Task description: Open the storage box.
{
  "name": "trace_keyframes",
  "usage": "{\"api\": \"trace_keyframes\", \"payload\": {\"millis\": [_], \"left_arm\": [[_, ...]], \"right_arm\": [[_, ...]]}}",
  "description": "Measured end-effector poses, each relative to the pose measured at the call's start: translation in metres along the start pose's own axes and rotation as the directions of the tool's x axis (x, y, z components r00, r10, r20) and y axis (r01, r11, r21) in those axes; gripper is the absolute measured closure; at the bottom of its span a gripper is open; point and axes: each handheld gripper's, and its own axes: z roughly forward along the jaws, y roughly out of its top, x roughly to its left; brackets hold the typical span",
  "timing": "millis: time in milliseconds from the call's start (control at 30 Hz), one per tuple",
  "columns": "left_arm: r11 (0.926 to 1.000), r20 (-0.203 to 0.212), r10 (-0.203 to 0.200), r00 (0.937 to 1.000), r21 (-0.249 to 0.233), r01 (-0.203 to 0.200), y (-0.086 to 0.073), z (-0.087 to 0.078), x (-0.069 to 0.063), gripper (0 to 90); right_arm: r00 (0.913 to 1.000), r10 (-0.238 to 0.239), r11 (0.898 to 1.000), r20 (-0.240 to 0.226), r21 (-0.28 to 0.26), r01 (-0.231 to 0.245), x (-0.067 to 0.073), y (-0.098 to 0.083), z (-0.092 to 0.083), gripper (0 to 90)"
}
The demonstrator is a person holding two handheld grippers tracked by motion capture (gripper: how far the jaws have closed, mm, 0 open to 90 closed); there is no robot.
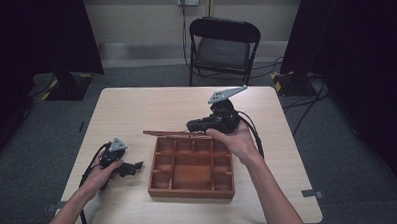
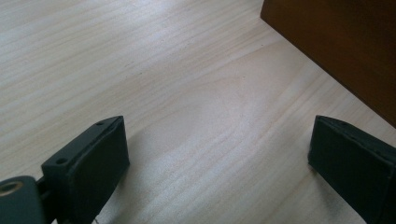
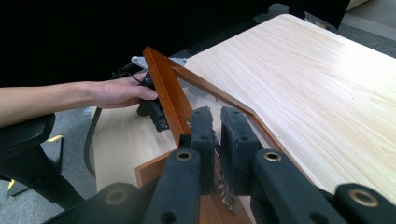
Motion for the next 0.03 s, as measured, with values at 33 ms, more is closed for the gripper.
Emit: {"api": "trace_keyframes", "payload": {"millis": [33], "left_arm": [[1.0, -0.001, 0.0, 1.0, -0.001, 0.0, 0.0, 0.0, -0.0001, 4.3]], "right_arm": [[1.0, 0.0, 1.0, 0.0, 0.0, 0.0, 0.0, 0.0001, 0.0, 84.2]]}}
